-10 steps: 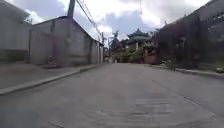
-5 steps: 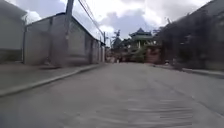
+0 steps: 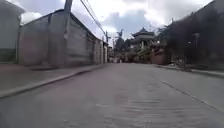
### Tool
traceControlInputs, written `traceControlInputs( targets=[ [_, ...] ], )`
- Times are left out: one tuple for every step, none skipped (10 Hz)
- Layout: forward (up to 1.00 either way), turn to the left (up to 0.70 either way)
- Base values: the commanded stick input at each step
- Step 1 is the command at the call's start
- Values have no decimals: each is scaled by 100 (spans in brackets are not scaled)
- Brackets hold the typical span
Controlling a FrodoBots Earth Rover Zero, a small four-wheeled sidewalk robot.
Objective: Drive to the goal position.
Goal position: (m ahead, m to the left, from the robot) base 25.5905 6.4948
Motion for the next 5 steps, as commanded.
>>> traceControlInputs(
  targets=[
    [100,-17],
    [100,-4],
    [100,0],
    [100,0],
    [100,0]
  ],
)
